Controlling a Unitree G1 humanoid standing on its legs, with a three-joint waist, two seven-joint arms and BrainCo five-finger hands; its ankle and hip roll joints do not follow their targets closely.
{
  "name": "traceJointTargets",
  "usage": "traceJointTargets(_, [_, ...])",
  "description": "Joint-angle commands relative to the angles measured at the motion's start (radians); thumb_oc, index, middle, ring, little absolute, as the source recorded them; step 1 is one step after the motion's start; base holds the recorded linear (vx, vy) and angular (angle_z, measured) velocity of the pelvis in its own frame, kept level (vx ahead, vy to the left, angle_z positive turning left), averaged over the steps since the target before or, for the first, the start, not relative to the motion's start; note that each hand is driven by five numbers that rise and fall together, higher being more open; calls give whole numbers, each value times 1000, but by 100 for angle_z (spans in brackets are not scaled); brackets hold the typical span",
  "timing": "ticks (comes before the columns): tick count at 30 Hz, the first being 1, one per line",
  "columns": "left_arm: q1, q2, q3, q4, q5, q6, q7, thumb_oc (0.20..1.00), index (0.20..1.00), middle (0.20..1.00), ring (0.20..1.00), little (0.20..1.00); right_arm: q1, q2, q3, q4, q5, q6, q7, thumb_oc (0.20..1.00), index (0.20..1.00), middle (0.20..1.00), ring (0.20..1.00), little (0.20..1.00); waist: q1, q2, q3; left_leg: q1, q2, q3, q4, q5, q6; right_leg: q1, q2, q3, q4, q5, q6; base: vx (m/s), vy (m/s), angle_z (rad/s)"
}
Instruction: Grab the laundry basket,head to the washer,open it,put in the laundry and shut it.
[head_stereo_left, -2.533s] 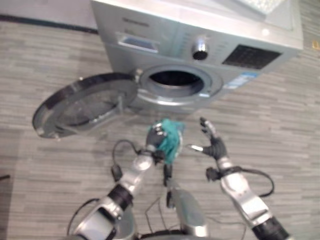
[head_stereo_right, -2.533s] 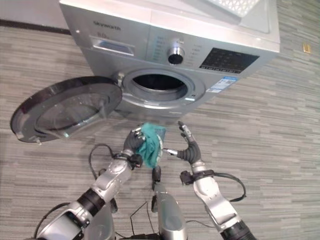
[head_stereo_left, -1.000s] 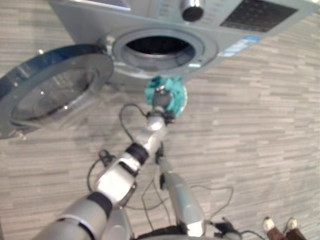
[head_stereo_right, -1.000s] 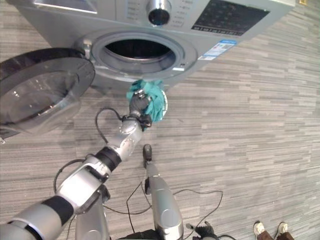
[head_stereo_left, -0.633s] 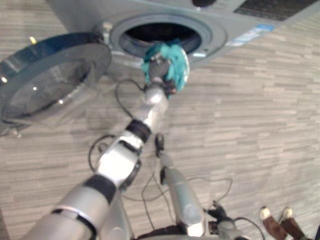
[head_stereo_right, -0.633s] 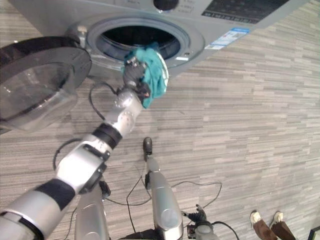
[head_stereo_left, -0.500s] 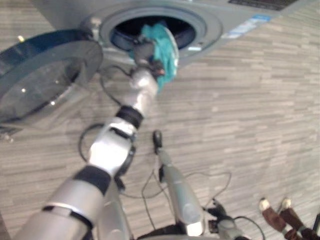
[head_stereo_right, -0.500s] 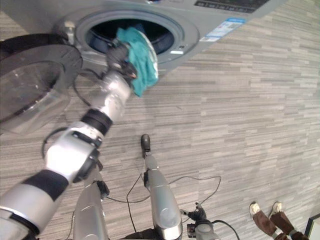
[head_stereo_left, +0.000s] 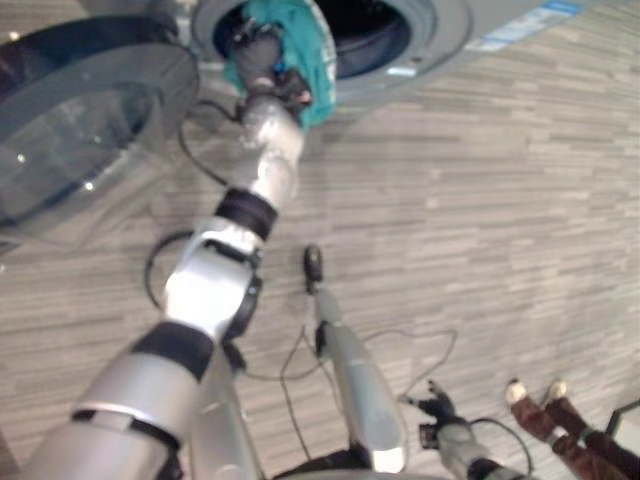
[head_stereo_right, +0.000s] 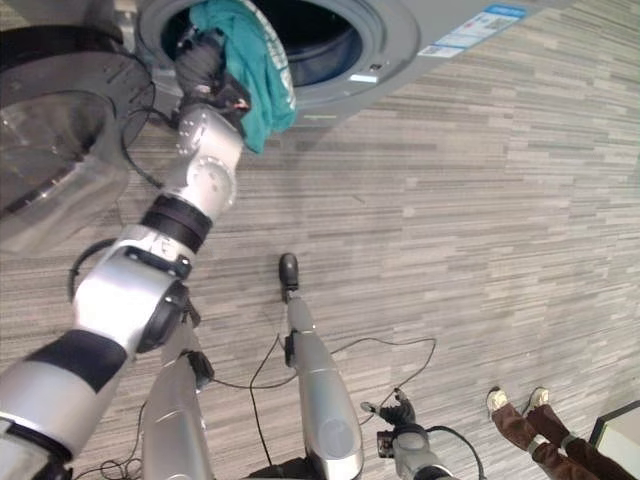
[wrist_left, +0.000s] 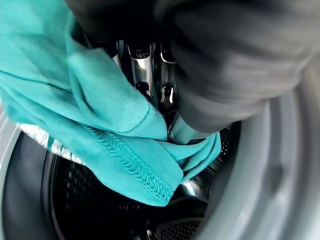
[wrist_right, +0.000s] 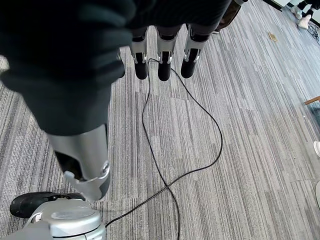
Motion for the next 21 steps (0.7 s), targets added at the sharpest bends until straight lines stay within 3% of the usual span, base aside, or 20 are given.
traceJointTargets(1, [8,-37,17,-69,15,-44,-8,200,200,200,200,200,65,-60,-26,-19,19,15,-8,1000,1000,1000,1000,1000,-25,6,-25,-81,-30,-77,157,-154,58,68,-61,47,276,-177,77,0,312,-28])
traceJointTargets(2, [40,-46,10,-105,12,-53,-1,200,200,200,200,200,67,-69,-24,-25,18,14,-2,1000,1000,1000,1000,1000,-29,8,-7,-58,-34,-97,207,-190,87,6,-35,96,470,-163,73,63,306,-49])
traceJointTargets(4, [69,-56,12,-142,-2,-61,12,200,200,200,200,200,71,-93,-9,-34,16,22,7,1000,1000,1000,1000,1000,-58,14,31,-12,-53,-135,292,-258,130,-95,33,179,641,-165,51,208,250,-63])
traceJointTargets(6, [82,-38,34,-143,6,-53,8,200,200,200,200,200,76,-106,-3,-41,9,27,12,1000,1000,1000,1000,1000,-73,10,31,49,-64,-121,319,-322,131,-135,31,196,513,-187,36,509,37,-18])
traceJointTargets(7, [97,-42,64,-117,-17,-65,-2,200,200,200,200,200,77,-138,-9,-51,-1,38,8,1000,1000,1000,1000,1000,-101,26,31,141,-84,-138,294,-367,113,-193,7,244,256,-126,68,530,-117,25])
traceJointTargets(8, [96,-42,67,-114,-19,-66,-4,200,200,200,200,200,79,-140,-8,-53,-1,39,8,1000,1000,1000,1000,1000,-102,29,31,144,-83,-138,293,-369,114,-187,7,243,249,-123,70,483,-262,18])
traceJointTargets(9, [118,-67,55,-126,-16,-66,-18,200,200,200,200,200,97,-146,-19,-67,-11,38,7,1000,1000,1000,1000,1000,-105,20,31,127,-96,-150,371,-391,102,-145,-25,252,192,-117,71,128,-210,26])
traceJointTargets(11, [156,-126,42,-179,-34,-90,-28,200,200,200,200,200,110,-135,-25,-85,-10,33,8,1000,1000,1000,1000,1000,-110,27,31,115,-111,-168,407,-386,95,-103,-34,290,203,-92,65,136,-248,45])
traceJointTargets(12, [164,-139,32,-193,-34,-95,-26,200,200,200,200,200,107,-133,-19,-80,-8,30,9,1000,1000,1000,1000,1000,-113,32,31,106,-100,-179,411,-379,91,-110,-15,285,229,-86,59,109,-243,84])
traceJointTargets(14, [172,-149,14,-204,-28,-95,-24,200,200,200,200,200,95,-132,-18,-76,-1,24,12,1000,1000,1000,1000,1000,-109,34,31,113,-72,-197,389,-358,80,-96,12,261,253,-92,46,81,-294,89])
traceJointTargets(18, [201,-233,-40,-264,21,-88,11,200,200,200,200,200,63,-142,-14,-112,38,0,-16,1000,1000,1000,1000,1000,-73,57,31,100,-52,-233,341,-314,63,-78,15,206,247,-106,34,31,-290,30])
traceJointTargets(21, [124,-260,-123,-261,106,-56,7,200,200,200,200,200,89,-137,11,-187,33,-21,-28,1000,1000,1000,1000,1000,-69,50,23,111,-4,-256,203,-254,31,-76,38,144,214,-108,32,87,-230,27])
